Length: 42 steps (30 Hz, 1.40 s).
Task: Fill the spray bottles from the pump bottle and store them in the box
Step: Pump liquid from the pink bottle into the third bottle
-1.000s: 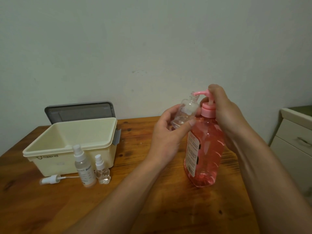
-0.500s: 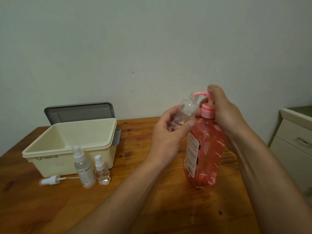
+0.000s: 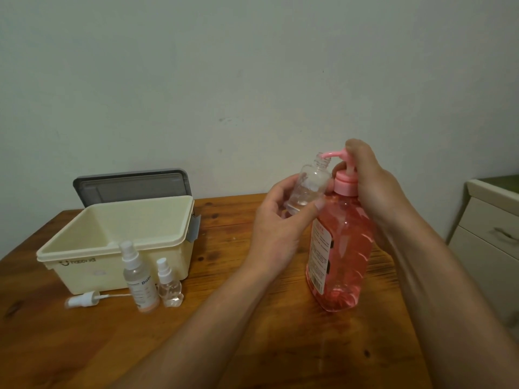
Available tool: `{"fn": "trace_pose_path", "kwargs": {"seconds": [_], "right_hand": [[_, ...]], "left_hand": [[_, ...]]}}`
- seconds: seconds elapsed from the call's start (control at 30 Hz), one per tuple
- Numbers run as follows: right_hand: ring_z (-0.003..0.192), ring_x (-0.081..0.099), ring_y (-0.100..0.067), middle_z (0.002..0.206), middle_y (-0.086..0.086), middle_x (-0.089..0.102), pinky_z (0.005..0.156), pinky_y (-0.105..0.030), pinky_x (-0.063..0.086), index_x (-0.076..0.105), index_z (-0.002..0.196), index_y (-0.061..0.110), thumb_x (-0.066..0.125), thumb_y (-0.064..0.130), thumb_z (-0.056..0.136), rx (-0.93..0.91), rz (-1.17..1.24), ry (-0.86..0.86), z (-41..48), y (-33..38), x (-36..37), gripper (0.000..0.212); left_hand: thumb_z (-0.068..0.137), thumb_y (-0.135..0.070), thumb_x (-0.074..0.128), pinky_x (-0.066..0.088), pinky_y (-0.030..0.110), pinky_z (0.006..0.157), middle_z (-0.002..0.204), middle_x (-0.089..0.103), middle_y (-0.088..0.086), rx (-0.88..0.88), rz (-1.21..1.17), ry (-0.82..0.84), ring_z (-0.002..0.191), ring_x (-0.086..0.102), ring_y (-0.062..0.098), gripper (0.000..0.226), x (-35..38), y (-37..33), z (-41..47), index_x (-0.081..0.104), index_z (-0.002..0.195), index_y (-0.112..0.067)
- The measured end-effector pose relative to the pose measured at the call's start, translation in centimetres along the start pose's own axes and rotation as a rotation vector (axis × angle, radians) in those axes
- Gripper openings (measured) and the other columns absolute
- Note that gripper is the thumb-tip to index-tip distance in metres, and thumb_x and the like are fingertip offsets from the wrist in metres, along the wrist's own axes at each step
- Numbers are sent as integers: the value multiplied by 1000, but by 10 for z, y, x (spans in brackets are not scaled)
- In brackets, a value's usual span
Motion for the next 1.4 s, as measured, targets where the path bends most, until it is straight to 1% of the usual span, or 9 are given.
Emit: {"fn": "trace_pose_path", "kwargs": {"seconds": [0.17,0.3,0.37,0.47,0.6,0.8,1.0,1.27,1.4], "right_hand": [[56,58,-18,56,2,65,65,-37,47,63,81,14,41,43,96,2,13,-3,-1,2,-1,39],[63,58,-24,68,-6,68,66,-41,47,68,99,1,40,38,95,4,10,15,0,2,0,47],[64,59,-25,69,-6,68,68,-41,48,73,85,13,40,42,95,-2,18,15,-1,1,1,45],[63,60,-25,66,-5,67,68,-42,50,65,71,18,40,51,95,3,5,5,-2,2,0,47],[66,60,-25,63,-2,68,70,-45,51,63,77,17,40,48,95,-6,-4,8,-1,2,-1,43],[60,56,-25,62,-4,65,64,-42,45,60,83,11,39,37,96,5,15,14,0,2,0,36],[67,61,-25,62,0,68,71,-42,50,63,75,18,41,54,94,4,1,-1,0,0,0,45],[61,58,-24,64,-4,68,64,-42,46,61,85,12,39,39,96,-1,0,11,0,3,0,36],[63,60,-23,64,-2,69,68,-40,48,63,78,17,41,46,95,-4,5,-4,0,2,-1,40]], "left_hand": [[84,-14,74,54,19,85,118,68,-3,-1,-9,1,105,65,5,48,1,0,0,57,129,-17],[82,-16,75,54,20,85,120,67,-4,-6,-6,-15,107,65,5,49,-2,4,1,58,128,-19],[82,-18,76,54,20,87,121,66,-5,-11,0,-13,108,64,5,51,-2,4,0,57,130,-19],[83,-17,75,54,18,85,122,66,-4,-8,2,-11,107,64,4,51,-2,3,0,56,131,-19],[83,-13,75,54,17,83,120,67,-2,0,-19,-12,105,65,5,49,0,1,1,57,130,-16],[82,-18,76,54,20,87,119,67,-7,3,3,-21,106,64,2,49,-2,3,0,58,127,-21],[83,-16,75,55,20,86,119,67,-5,-3,-10,-18,104,65,3,51,0,1,0,57,130,-18],[83,-17,75,55,23,90,119,68,-4,-7,-12,-11,106,65,5,49,-1,3,-1,58,129,-17],[83,-16,75,54,22,89,119,68,-3,-10,-19,-11,106,65,5,49,-1,3,-1,58,129,-17]]}}
Point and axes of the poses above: each hand's wrist, its own z-axis towards the middle knuckle, its own x-axis out of the palm, y = z × x, the point moved 4 cm from there along z, towards the middle knuckle
